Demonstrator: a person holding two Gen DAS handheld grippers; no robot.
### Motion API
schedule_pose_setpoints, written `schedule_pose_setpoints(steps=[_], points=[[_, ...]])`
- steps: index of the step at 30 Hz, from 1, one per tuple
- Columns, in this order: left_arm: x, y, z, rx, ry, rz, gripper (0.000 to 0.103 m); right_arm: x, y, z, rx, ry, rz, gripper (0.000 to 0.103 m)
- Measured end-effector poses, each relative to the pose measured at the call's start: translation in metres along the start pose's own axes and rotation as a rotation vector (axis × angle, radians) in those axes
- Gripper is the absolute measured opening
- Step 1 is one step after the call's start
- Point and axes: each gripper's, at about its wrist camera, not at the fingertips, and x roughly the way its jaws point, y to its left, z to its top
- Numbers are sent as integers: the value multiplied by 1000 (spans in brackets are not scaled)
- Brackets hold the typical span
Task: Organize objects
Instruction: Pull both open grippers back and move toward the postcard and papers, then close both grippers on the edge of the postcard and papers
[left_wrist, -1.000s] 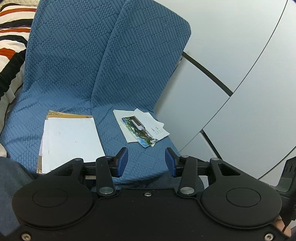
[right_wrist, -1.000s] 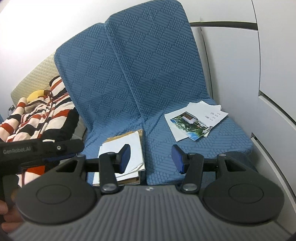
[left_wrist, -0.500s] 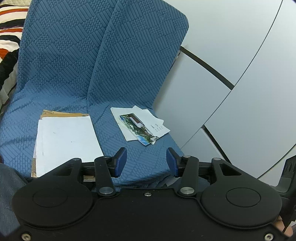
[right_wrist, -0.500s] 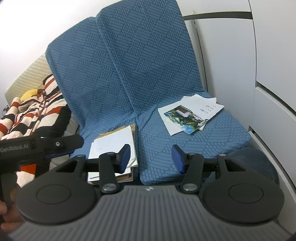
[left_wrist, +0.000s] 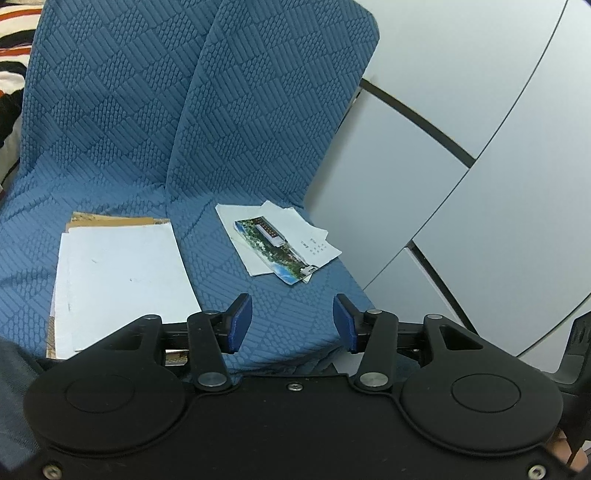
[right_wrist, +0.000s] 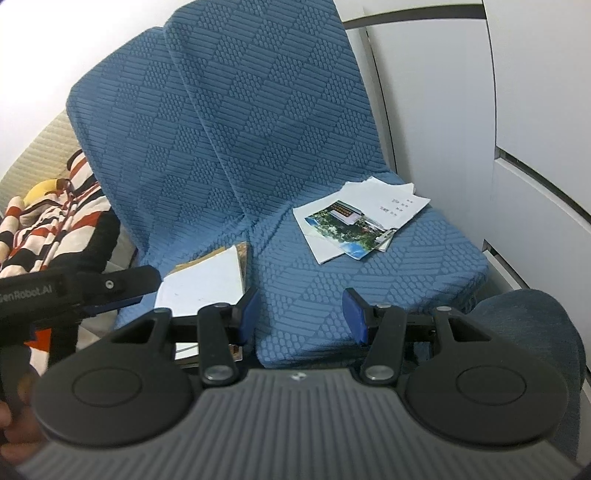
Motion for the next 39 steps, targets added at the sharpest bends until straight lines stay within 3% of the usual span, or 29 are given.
schedule_pose_setpoints(steps=[19, 22, 39], points=[[93, 21, 10, 7, 35, -11, 47, 71, -33, 3, 76, 18, -37, 53], [110, 25, 16, -12, 41, -20, 47, 88, -37, 6, 90, 30, -38, 57], [218, 45, 46, -62, 136, -25, 47, 192, -84, 38, 360, 129, 22, 59]])
